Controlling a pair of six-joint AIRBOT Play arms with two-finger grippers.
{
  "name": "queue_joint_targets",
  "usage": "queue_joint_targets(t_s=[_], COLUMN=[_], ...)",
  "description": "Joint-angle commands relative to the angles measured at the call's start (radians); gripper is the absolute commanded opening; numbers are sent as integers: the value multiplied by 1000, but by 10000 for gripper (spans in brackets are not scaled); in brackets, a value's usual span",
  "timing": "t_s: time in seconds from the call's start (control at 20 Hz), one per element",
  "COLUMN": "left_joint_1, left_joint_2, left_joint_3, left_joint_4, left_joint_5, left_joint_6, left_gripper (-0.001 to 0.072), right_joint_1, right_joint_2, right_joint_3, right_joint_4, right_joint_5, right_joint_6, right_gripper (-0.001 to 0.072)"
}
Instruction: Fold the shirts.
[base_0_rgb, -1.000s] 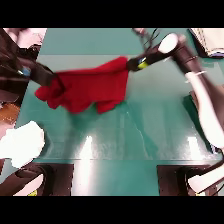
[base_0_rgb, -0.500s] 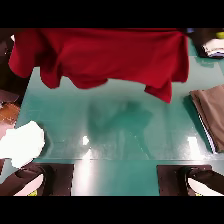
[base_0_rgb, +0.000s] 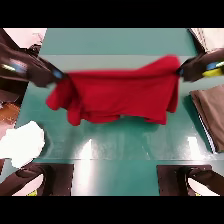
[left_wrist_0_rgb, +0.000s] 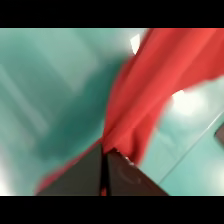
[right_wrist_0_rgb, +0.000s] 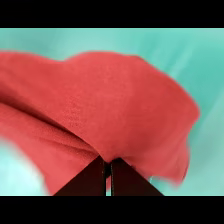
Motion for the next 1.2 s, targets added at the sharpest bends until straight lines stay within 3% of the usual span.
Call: queue_joint_targets(t_s=[0.0, 0.25, 0.3, 0.35, 0.4, 0.55, 0.7, 0.85, 1.0, 1.15], left_joint_1=[0, 0, 0, 0, 2, 6, 60, 126, 129, 80], left_joint_2=[-94, -319, -347, -365, -375, -376, -366, -319, -216, -143], left_joint_3=[-325, -333, -299, -258, -216, -80, 34, -47, -308, -591], left_joint_4=[5, 11, 18, 21, 27, 126, 179, 165, 37, -180], left_joint_5=[185, 487, 513, 528, 526, 480, 248, 99, 147, 266], left_joint_6=[80, 83, 64, 57, 48, 38, 1, -13, -2, 81], left_gripper=[25, 26, 71, 363, 565, 543, 543, 543, 543, 543], right_joint_1=[0, -3, -4, -4, -4, -7, -42, -69, -75, -74], right_joint_2=[-93, -246, -262, -274, -282, -293, -292, -292, -295, -297], right_joint_3=[-200, -268, -266, -262, -253, -195, -112, -57, -51, -51], right_joint_4=[6, 53, 60, 57, 57, 54, 58, 57, 57, 56], right_joint_5=[-76, -299, -338, -367, -383, -381, -335, -303, -309, -325], right_joint_6=[18, 18, 18, 19, 19, 18, 19, 18, 18, 18], right_gripper=[18, 19, 18, 19, 18, 18, 19, 19, 19, 19])
